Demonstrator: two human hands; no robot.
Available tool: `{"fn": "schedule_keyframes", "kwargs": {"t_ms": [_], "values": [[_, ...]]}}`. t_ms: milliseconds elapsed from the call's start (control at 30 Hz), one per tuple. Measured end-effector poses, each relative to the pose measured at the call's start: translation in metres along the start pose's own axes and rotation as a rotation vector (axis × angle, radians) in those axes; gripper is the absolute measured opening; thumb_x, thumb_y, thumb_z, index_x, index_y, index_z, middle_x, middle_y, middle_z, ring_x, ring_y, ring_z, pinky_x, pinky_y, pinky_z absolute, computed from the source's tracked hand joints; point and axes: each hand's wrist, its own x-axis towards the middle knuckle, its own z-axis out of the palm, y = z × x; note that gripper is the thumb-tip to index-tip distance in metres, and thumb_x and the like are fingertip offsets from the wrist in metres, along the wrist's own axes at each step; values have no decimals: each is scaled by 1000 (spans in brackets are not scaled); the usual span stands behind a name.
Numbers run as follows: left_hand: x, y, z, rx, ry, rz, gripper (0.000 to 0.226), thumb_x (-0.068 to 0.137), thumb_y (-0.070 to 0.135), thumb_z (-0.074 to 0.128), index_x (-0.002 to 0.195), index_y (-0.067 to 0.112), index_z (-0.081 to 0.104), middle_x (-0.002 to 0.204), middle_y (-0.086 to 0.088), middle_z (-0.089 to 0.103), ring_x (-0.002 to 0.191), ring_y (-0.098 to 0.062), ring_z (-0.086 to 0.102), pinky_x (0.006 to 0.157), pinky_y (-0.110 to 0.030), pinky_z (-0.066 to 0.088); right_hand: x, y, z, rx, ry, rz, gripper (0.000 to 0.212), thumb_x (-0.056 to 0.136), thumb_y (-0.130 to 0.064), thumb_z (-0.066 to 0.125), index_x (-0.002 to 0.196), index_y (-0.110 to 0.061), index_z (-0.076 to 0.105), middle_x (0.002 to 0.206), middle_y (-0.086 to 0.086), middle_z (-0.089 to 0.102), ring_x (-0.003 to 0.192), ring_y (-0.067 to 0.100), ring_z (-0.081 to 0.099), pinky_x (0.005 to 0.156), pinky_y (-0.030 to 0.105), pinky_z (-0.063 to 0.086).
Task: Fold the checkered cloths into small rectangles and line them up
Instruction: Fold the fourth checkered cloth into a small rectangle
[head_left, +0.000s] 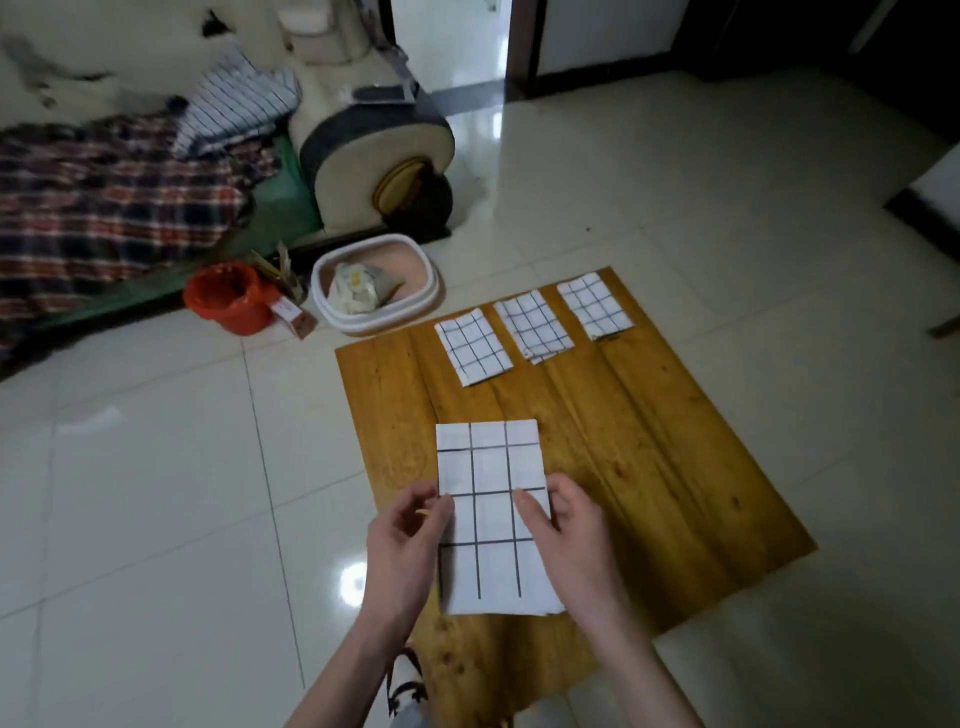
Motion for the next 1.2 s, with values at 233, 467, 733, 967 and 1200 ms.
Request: {"fn": "schedule_keyframes", "kwargs": {"t_ms": [233, 467, 733, 967, 1200], "values": [[-67, 101, -54, 4, 106, 130, 14, 103, 19, 65, 97, 17, 76, 95, 4, 79, 84, -8, 72, 72, -19, 55, -53, -96, 10, -104, -155, -152, 8, 103, -26, 64, 108, -32, 62, 104, -11, 77, 93, 5, 76, 72, 35, 66], [-100, 147, -129, -61, 259, 197, 14, 102, 14, 66, 95, 16, 77, 94, 1, 80, 83, -6, 70, 74, -21, 55, -76, -158, 63, -63, -268, -273, 14, 98, -46, 68, 98, -32, 67, 97, 7, 77, 92, 40, 73, 73, 66, 58], [-81, 156, -230, -172, 442, 204, 7, 100, 14, 68, 100, 12, 75, 95, -2, 78, 79, -11, 69, 63, -28, 55, -59, -205, 174, -30, -378, -342, 11, 99, -33, 70, 102, -22, 71, 99, 2, 78, 95, 25, 76, 86, 58, 62], [-29, 173, -338, -206, 434, 217, 6, 99, 11, 69, 98, 8, 74, 91, -10, 75, 73, -10, 66, 60, -26, 54, -41, -236, 283, 16, -320, -331, 19, 97, -38, 73, 96, -19, 71, 94, 15, 75, 94, 42, 71, 83, 65, 57], [24, 192, -415, -179, 373, 246, 7, 98, 12, 69, 97, 10, 75, 87, -4, 76, 72, -11, 65, 62, -31, 56, -24, -263, 358, 31, -225, -348, 8, 97, -30, 74, 94, -23, 73, 91, 12, 74, 92, 40, 71, 82, 57, 60]]}}
